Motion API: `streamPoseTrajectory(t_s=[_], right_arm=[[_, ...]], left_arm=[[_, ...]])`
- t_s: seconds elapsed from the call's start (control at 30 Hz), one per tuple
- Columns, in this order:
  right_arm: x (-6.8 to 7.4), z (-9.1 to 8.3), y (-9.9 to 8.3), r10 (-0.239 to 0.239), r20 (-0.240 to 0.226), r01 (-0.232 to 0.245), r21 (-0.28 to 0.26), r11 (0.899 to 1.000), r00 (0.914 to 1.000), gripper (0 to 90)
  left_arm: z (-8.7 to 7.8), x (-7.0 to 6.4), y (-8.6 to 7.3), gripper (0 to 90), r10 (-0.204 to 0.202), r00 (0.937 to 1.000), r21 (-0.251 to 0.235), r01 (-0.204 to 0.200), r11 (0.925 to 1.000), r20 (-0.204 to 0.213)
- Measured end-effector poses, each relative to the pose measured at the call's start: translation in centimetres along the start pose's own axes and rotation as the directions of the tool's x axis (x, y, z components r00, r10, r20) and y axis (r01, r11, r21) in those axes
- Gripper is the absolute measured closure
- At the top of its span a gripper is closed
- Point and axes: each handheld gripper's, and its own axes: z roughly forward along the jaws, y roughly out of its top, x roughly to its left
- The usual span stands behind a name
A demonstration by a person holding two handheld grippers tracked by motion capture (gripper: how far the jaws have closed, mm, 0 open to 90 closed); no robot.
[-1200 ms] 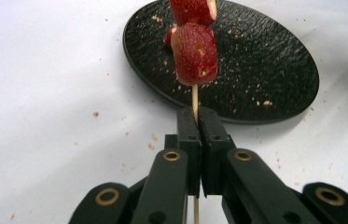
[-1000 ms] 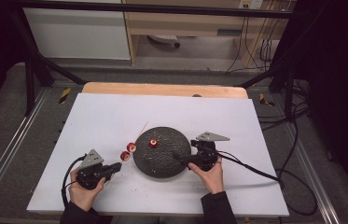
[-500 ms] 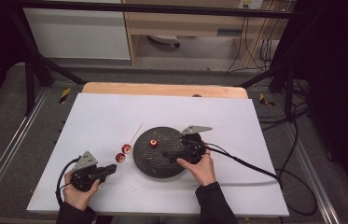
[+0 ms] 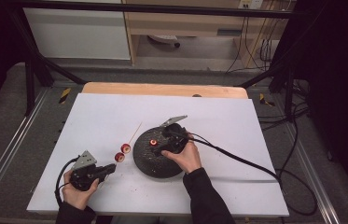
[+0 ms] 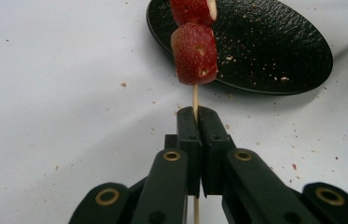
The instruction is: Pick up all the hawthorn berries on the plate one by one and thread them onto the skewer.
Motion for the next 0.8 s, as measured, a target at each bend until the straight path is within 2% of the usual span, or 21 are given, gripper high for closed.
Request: streamPoseTrajectory(t_s=[0.2,0.4,0.7,0.8], right_arm=[[-0.2,1.0,1.3,-0.023,0.026,0.021,0.051,0.998,0.9994,9.2],[-0.3,2.5,2.5,-0.053,0.038,0.047,0.14,0.989,0.9979,14.7],[-1.0,3.9,3.0,-0.03,0.014,0.027,0.183,0.983,0.9995,23.3],[-1.1,4.3,3.1,-0.042,0.01,0.039,0.203,0.978,0.999,25.6]], left_arm=[[0.1,0.1,0.0,88.0,0.0,1.0,0.006,0.0,1.0,-0.002],[0.1,0.1,0.0,88.1,-0.005,1.0,0.007,0.005,1.0,-0.005],[0.1,0.2,0.0,88.0,-0.01,0.9999,0.004,0.01,0.9999,-0.007],[0.1,0.2,0.0,88.0,-0.01,0.9999,0.004,0.01,0.9999,-0.01]])
